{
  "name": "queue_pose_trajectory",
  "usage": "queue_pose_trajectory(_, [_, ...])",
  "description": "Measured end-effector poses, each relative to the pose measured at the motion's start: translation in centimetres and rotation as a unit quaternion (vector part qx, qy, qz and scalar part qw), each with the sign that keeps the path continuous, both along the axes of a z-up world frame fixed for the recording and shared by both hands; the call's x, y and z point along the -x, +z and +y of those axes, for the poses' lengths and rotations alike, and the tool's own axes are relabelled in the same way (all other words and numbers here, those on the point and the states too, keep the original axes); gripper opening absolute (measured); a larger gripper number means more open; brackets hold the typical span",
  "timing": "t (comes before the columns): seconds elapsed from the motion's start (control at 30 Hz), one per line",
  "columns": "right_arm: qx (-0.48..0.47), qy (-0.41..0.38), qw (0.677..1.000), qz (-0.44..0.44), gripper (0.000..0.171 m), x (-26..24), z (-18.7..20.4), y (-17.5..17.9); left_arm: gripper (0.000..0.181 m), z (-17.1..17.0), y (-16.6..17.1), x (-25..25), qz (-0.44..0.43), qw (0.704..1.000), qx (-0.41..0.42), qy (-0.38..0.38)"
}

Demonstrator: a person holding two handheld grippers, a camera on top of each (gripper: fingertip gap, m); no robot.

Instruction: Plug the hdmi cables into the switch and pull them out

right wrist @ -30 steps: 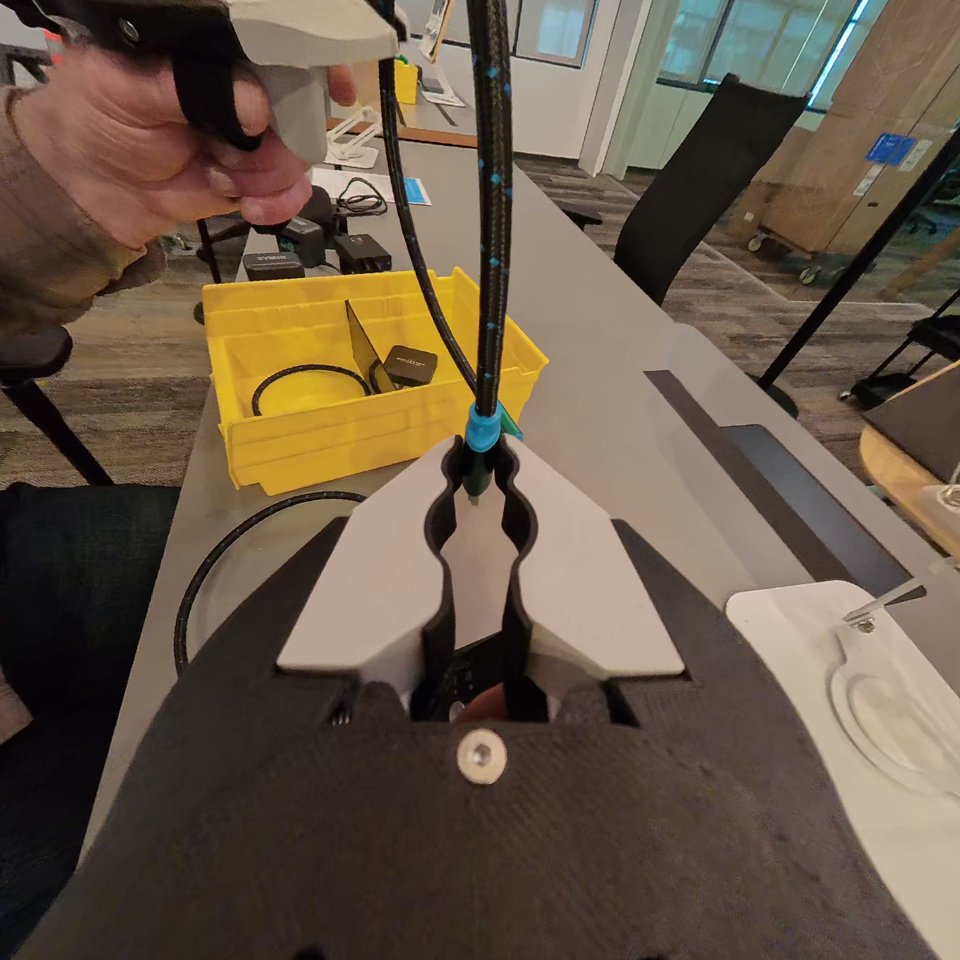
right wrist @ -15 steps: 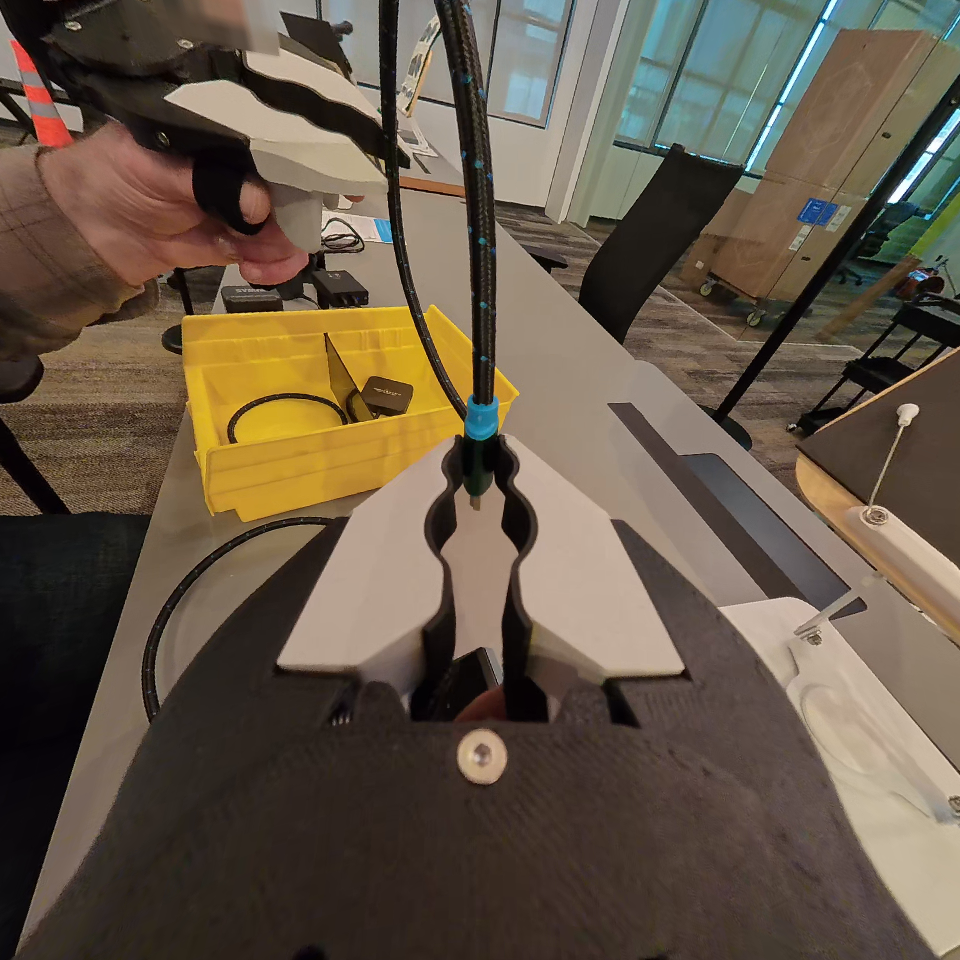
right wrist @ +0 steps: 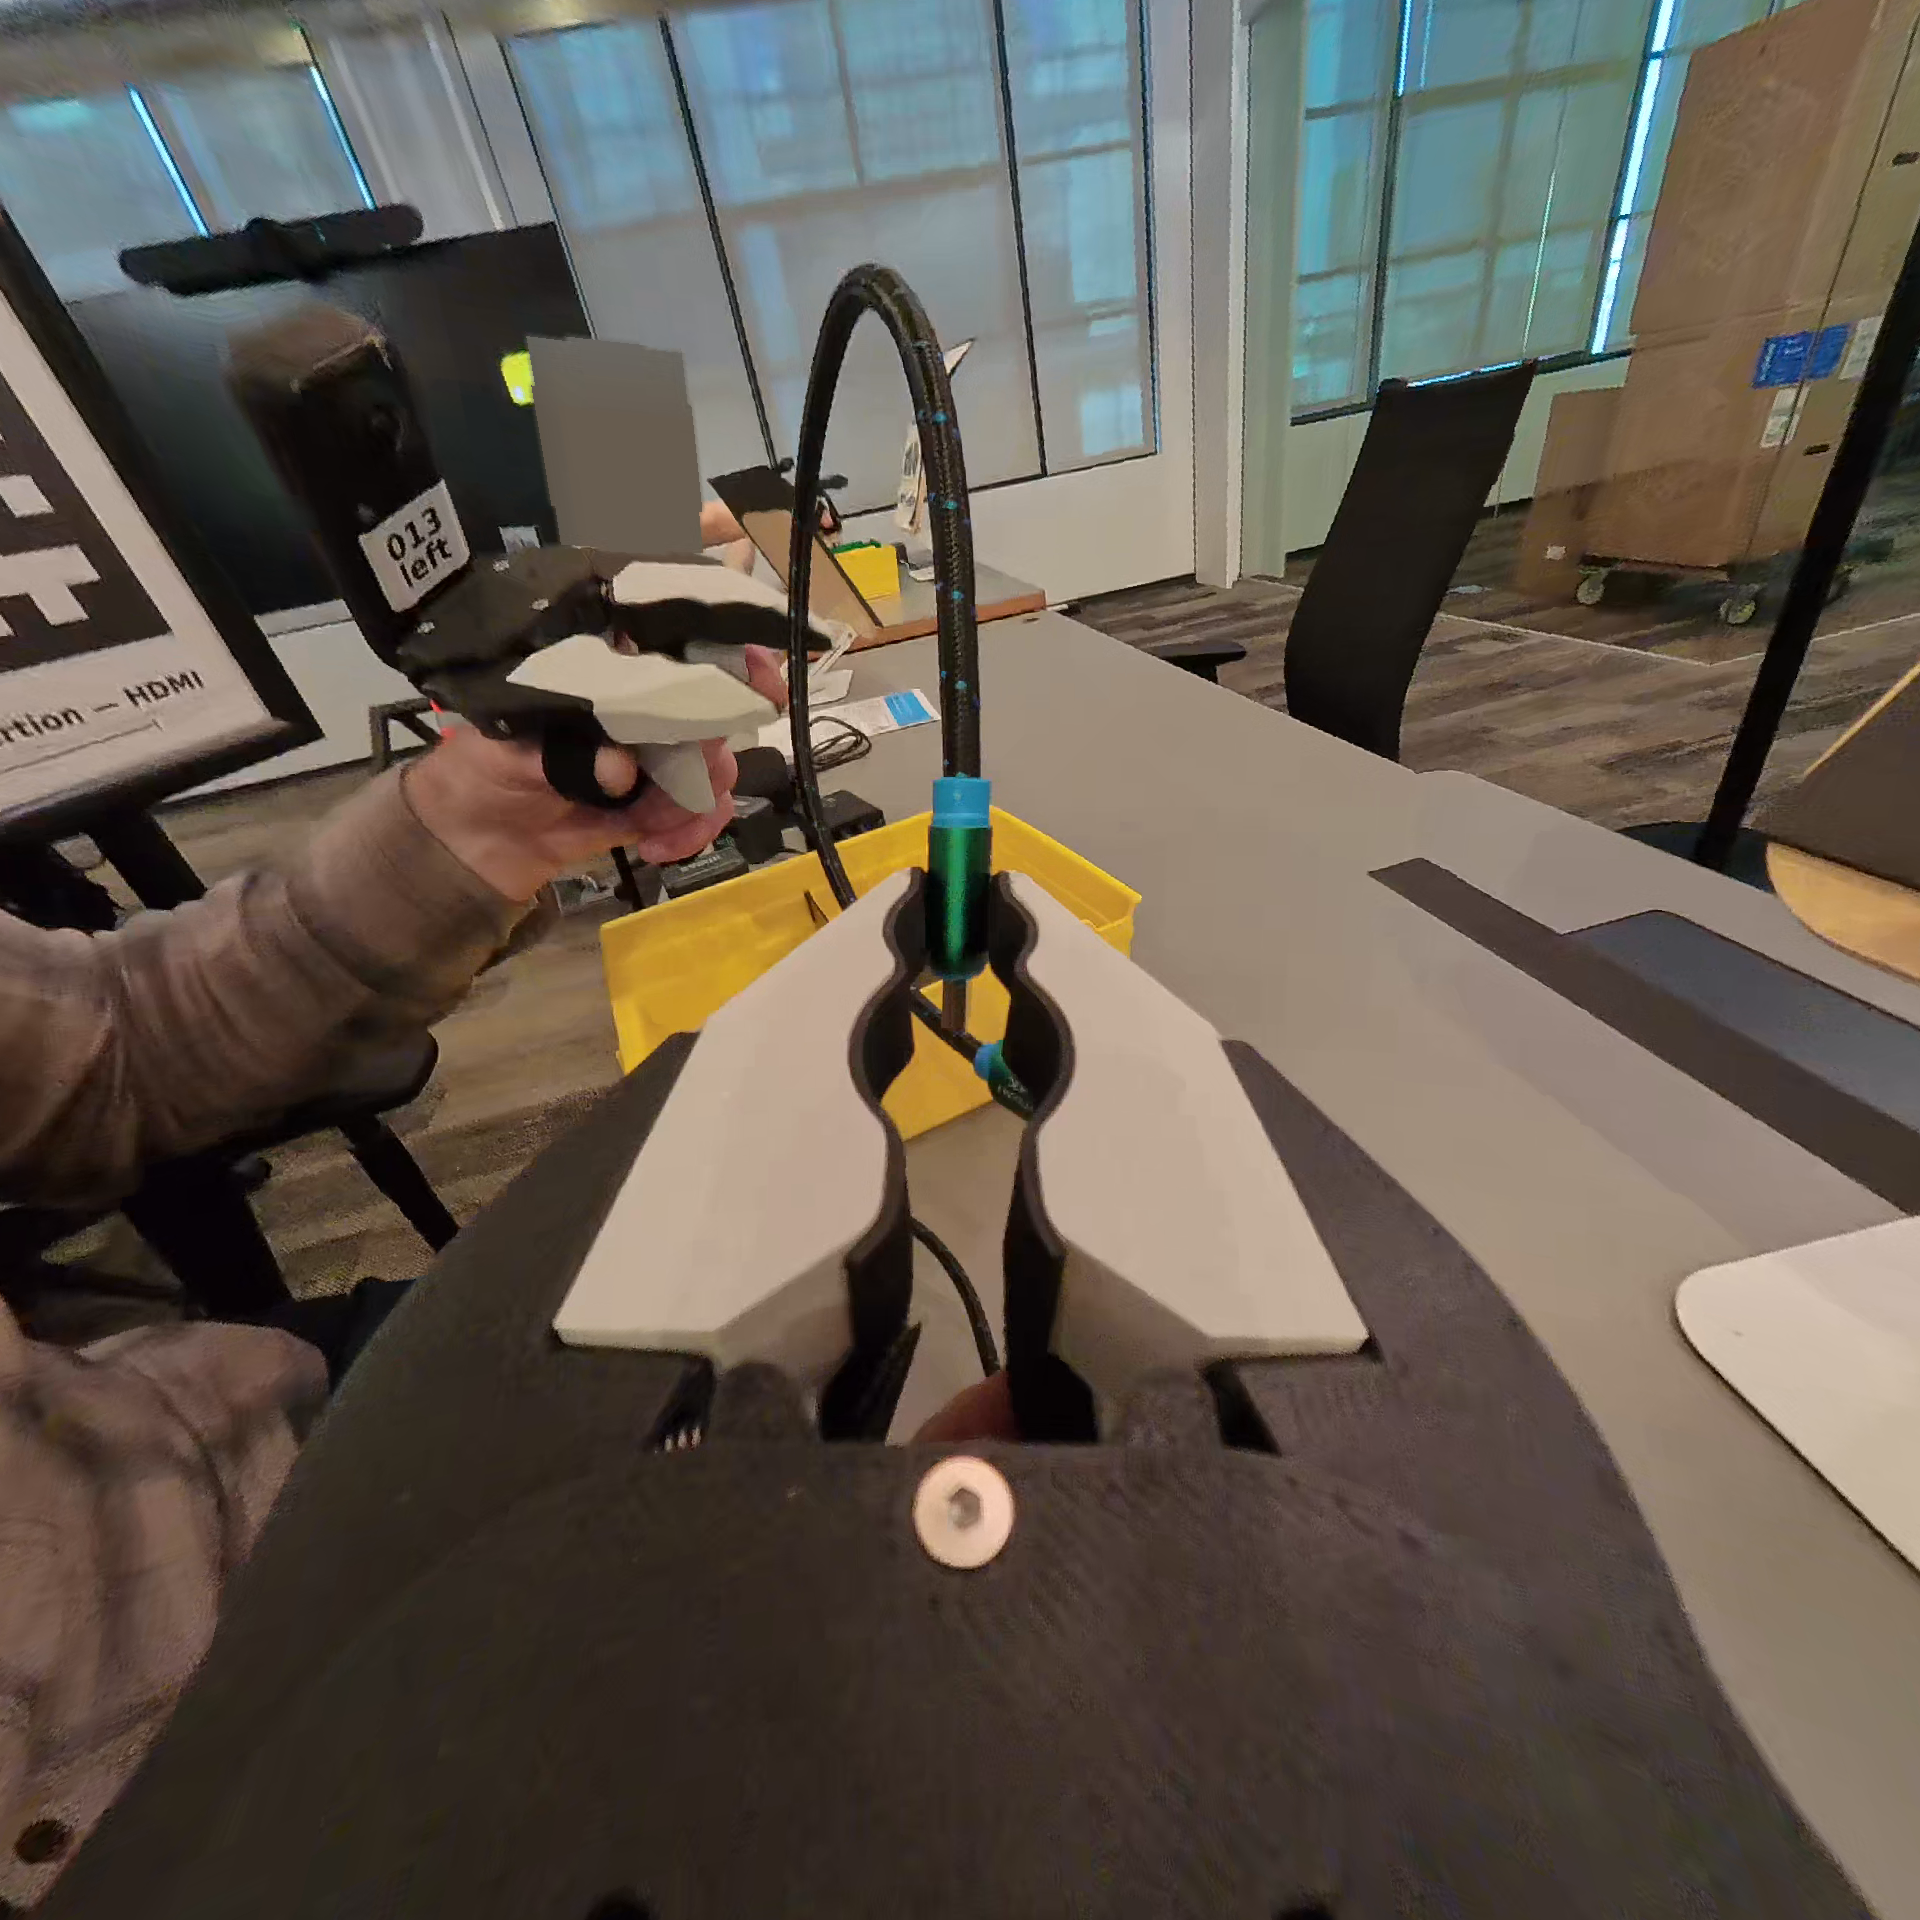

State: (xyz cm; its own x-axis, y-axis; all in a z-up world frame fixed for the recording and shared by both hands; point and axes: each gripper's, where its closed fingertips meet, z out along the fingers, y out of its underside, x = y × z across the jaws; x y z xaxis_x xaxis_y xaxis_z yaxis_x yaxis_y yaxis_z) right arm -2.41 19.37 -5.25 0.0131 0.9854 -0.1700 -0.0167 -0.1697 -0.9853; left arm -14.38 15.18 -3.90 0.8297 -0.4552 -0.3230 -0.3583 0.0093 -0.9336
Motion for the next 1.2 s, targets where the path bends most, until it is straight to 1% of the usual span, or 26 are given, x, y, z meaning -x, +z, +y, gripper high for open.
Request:
queue_pose_trajectory(0.03, [0.001,-0.002,1.000,-0.003,0.008,0.0,0.1,-0.1,0.029,0.0,-0.1,-0.1,-0.001,1.000,0.002,-0.002])
queue_pose_trajectory(0.07, [0.000,-0.004,1.000,-0.005,0.008,0.0,0.2,-0.3,0.018,0.0,-0.3,-0.2,0.001,1.000,0.004,-0.005])
queue_pose_trajectory(0.1, [0.000,-0.005,1.000,-0.006,0.008,0.0,0.2,-0.3,0.011,0.0,-0.5,-0.3,0.000,1.000,0.005,-0.007])
queue_pose_trajectory(0.17, [0.002,-0.004,1.000,-0.005,0.008,0.0,0.3,-0.3,0.011,0.1,-0.6,-0.4,-0.005,1.000,0.008,-0.009])
queue_pose_trajectory(0.2, [0.002,-0.004,1.000,-0.005,0.008,0.0,0.3,-0.3,0.013,0.1,-0.7,-0.4,-0.006,1.000,0.009,-0.010])
queue_pose_trajectory(0.3, [0.005,-0.004,1.000,-0.002,0.008,-0.1,0.3,-0.2,0.026,0.0,-0.7,-0.3,-0.017,0.999,0.020,-0.018])
queue_pose_trajectory(0.4, [0.006,-0.005,1.000,0.004,0.008,-0.2,0.3,0.0,0.039,-0.1,-1.6,-0.3,-0.022,0.998,0.046,-0.038])
queue_pose_trajectory(0.5, [0.008,-0.003,1.000,0.014,0.008,-0.3,0.2,0.6,0.052,-1.0,-3.8,-0.5,-0.019,0.989,0.109,-0.099])
queue_pose_trajectory(0.57, [0.009,0.001,1.000,0.021,0.008,-0.3,-0.1,1.0,0.059,-1.6,-5.5,-0.3,-0.020,0.981,0.146,-0.126])
queue_pose_trajectory(0.63, [0.011,0.005,1.000,0.026,0.008,-0.2,-0.3,1.3,0.063,-1.4,-6.8,0.1,-0.018,0.979,0.165,-0.119])
queue_pose_trajectory(0.8, [0.013,0.012,0.999,0.033,0.008,0.2,-0.8,1.5,0.073,-1.0,-9.7,-1.3,0.014,0.972,0.201,-0.120])
queue_pose_trajectory(0.87, [0.013,0.012,0.999,0.036,0.008,0.3,-0.9,1.6,0.073,-0.9,-9.9,-2.5,-0.011,0.970,0.202,-0.134])
queue_pose_trajectory(1.03, [0.019,0.017,0.999,0.042,0.008,0.6,-1.2,1.6,0.073,0.0,-10.5,-4.7,-0.055,0.968,0.199,-0.141])
queue_pose_trajectory(1.2, [0.023,0.018,0.998,0.048,0.008,0.9,-1.3,1.6,0.060,0.2,-10.1,-6.6,-0.102,0.964,0.184,-0.160])
